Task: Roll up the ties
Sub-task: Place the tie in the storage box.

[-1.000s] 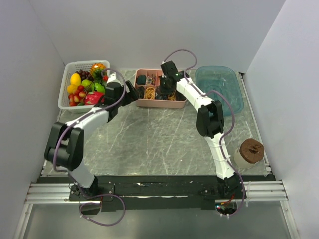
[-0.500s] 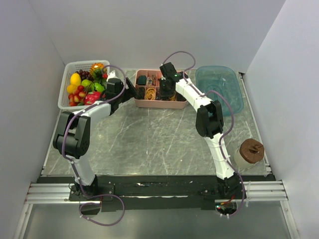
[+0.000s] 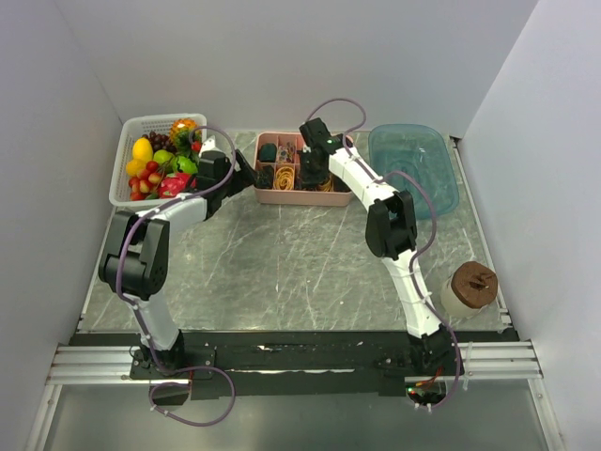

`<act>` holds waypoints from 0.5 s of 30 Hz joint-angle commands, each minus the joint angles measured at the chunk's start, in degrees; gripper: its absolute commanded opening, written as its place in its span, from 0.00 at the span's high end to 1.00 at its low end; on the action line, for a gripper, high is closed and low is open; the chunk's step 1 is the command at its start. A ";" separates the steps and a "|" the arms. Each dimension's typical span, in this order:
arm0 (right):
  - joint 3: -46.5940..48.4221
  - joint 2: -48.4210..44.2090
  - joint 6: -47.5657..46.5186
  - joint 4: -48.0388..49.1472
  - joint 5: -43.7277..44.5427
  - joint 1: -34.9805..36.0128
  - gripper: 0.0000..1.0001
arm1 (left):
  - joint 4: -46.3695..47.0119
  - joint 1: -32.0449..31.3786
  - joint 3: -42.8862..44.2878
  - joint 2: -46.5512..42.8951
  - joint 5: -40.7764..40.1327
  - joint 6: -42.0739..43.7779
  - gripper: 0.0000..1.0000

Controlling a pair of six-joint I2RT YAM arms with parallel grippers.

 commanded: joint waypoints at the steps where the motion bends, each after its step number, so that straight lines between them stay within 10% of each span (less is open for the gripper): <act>1: 0.41 3.23 -0.19 -4.98 0.30 1.03 0.97 | 2.72 0.13 -1.05 -4.16 1.32 -0.38 0.08; 11: 0.40 3.14 -0.54 -3.05 0.39 2.62 0.85 | 3.51 0.13 -2.54 -5.04 3.07 -0.20 0.08; 15: -0.99 2.53 -1.15 -2.44 0.30 2.70 0.61 | 3.78 0.13 -3.07 -5.57 3.17 -0.03 0.07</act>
